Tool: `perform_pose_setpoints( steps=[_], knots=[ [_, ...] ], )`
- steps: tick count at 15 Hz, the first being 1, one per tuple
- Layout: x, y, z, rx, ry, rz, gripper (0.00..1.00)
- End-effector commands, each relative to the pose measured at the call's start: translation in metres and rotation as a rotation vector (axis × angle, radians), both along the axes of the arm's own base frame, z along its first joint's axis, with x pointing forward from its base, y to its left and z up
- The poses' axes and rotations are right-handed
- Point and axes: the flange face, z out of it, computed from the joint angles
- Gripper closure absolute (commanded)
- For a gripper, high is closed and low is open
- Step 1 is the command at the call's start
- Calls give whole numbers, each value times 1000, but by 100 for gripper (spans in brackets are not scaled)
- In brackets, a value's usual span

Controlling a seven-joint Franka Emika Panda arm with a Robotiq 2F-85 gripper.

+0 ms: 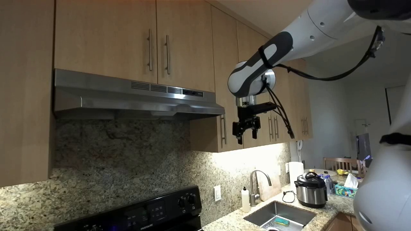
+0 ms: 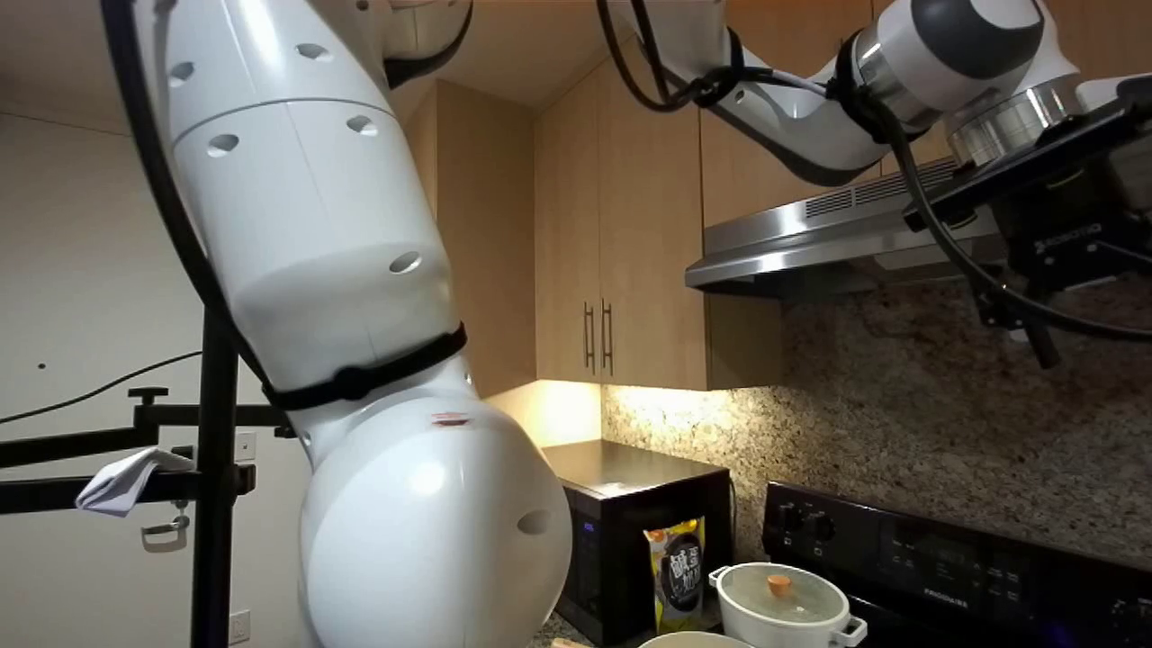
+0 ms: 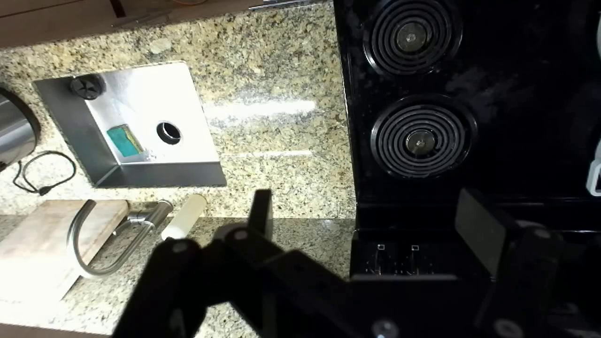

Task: Turn on the light on top of the stove

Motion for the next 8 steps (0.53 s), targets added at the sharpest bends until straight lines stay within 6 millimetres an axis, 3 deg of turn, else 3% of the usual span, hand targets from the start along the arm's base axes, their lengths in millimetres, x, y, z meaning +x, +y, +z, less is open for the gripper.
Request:
perform_pose_setpoints(
  steps=[1, 2, 8],
  knots=[
    [0, 1, 2, -2, -8, -1, 0],
    [-5, -9, 10, -5, -20, -5, 0],
    [-16, -15, 41, 4, -98, -18, 0]
  ],
)
